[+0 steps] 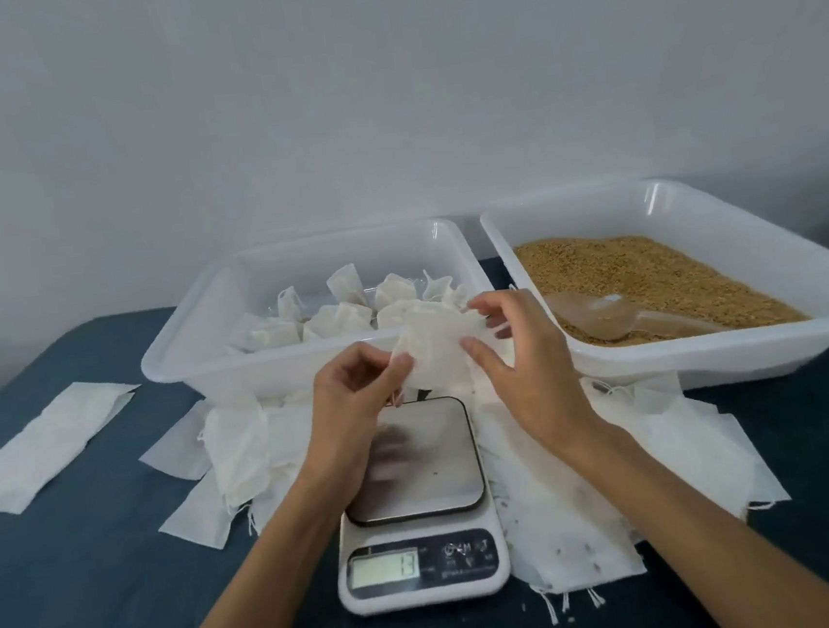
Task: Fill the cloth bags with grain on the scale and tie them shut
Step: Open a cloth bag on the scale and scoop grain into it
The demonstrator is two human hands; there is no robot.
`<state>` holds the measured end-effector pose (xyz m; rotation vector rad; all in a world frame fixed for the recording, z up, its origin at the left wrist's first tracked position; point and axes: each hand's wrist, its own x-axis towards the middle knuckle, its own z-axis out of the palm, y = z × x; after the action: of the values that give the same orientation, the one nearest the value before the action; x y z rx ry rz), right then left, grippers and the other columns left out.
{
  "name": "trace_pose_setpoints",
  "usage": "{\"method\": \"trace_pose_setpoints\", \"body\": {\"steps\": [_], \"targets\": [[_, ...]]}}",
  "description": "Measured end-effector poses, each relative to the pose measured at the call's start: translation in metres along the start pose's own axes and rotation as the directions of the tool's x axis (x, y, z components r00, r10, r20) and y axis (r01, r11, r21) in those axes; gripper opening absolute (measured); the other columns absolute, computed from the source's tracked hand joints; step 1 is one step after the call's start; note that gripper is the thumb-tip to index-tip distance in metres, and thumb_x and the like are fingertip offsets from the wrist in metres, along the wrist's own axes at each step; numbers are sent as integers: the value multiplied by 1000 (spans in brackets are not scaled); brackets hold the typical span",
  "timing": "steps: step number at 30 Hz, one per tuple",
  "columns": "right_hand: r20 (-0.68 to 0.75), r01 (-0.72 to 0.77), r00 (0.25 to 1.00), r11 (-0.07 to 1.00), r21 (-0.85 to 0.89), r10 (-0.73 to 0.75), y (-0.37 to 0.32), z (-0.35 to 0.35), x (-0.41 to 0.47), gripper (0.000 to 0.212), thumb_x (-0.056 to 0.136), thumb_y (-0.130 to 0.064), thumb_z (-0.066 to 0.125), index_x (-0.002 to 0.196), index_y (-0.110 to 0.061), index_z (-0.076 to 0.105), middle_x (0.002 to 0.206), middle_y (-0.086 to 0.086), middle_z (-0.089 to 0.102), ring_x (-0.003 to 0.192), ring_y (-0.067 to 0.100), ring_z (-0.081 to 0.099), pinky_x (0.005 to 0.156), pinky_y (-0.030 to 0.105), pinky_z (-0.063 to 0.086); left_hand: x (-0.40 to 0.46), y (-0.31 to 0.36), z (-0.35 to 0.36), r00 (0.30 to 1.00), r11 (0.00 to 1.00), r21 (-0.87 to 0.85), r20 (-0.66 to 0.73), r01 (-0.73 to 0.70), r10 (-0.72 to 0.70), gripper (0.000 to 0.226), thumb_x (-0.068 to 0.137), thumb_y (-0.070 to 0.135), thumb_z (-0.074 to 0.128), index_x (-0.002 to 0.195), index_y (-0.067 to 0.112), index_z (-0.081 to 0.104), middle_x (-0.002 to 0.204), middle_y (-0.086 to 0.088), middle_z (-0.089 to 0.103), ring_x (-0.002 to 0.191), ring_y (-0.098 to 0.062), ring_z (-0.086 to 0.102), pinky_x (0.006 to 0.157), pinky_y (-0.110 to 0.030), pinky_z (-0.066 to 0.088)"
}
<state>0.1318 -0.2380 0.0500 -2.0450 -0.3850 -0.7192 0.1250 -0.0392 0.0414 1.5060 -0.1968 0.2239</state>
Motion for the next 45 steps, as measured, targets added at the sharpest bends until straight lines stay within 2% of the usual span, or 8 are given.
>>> {"method": "trace_pose_setpoints", "body": {"steps": [3, 6, 12, 20, 25, 35, 38, 45], "targets": [[-63, 124, 991, 988, 92, -119, -8, 6, -7, 14, 95, -30, 68, 98, -19, 60, 95, -9, 60, 87, 14, 60, 79, 21, 49, 0, -2, 1, 1000, 1000, -26, 13, -15, 15, 24, 91, 10, 79, 76, 6, 60, 66, -6, 57, 63, -17, 53, 67, -27, 49], [154, -82, 988, 936, 343, 30, -22, 16, -14, 21, 93, -44, 68, 96, -25, 60, 90, -9, 67, 86, 17, 69, 76, 25, 55, -6, -2, 8, 992, 999, -36, 124, -16, 20, 17, 95, 13, 75, 81, 7, 67, 73, -8, 64, 69, -18, 61, 69, -26, 54], [119, -135, 989, 900, 414, 93, -18, 15, -14, 11, 94, -20, 70, 95, -17, 60, 86, -2, 69, 80, 20, 69, 77, 35, 57, -8, 0, 11, 972, 982, -169, 232, 88, -47, 14, 100, 8, 66, 92, 0, 72, 86, -15, 70, 80, -25, 67, 76, -33, 57], [60, 213, 975, 977, -9, -213, -13, 14, -15, 16, 97, -5, 61, 105, -16, 71, 95, -10, 70, 84, 5, 67, 78, 29, 56, -6, 5, 10, 996, 978, -206, 80, 43, -26, 24, 99, 2, 64, 76, 6, 67, 68, -9, 60, 67, -23, 58, 66, -30, 50], [254, -287, 947, 874, 393, 197, -20, 15, -12, 34, 100, -40, 59, 94, -13, 78, 84, 2, 75, 81, 21, 72, 81, 40, 59, -11, 5, 13, 983, 992, -119, 176, -30, 51, 11, 96, 6, 71, 89, -2, 74, 81, -15, 69, 76, -25, 59, 74, -32, 50], [273, -452, 888, 600, 660, 369, -15, 4, -2, 19, 95, -18, 69, 105, -3, 72, 95, 13, 72, 91, 27, 65, 87, 49, 50, -6, 5, 6, 998, 998, -39, 46, -39, 41, 9, 92, 8, 77, 98, 13, 81, 127, -1, 71, 119, -7, 66, 98, -20, 50], [137, -302, 952, 785, 541, 273, -13, 4, -4, 12, 92, -18, 73, 93, -6, 75, 91, 0, 71, 80, 11, 64, 74, 24, 49, -6, 5, 5, 999, 998, -48, 23, -40, 41, 18, 91, -2, 74, 96, 13, 80, 104, 0, 77, 98, -11, 70, 89, -21, 52], [-62, -61, 995, 960, 274, 80, -9, 6, -7, 5, 89, -18, 77, 91, -19, 73, 91, -8, 64, 62, 12, 54, 61, 22, 46, -4, 4, 5, 998, 1000, -6, -58, -28, 28, 23, 89, -10, 71, 98, 9, 80, 94, 0, 77, 86, -7, 67, 76, -20, 53]]}}
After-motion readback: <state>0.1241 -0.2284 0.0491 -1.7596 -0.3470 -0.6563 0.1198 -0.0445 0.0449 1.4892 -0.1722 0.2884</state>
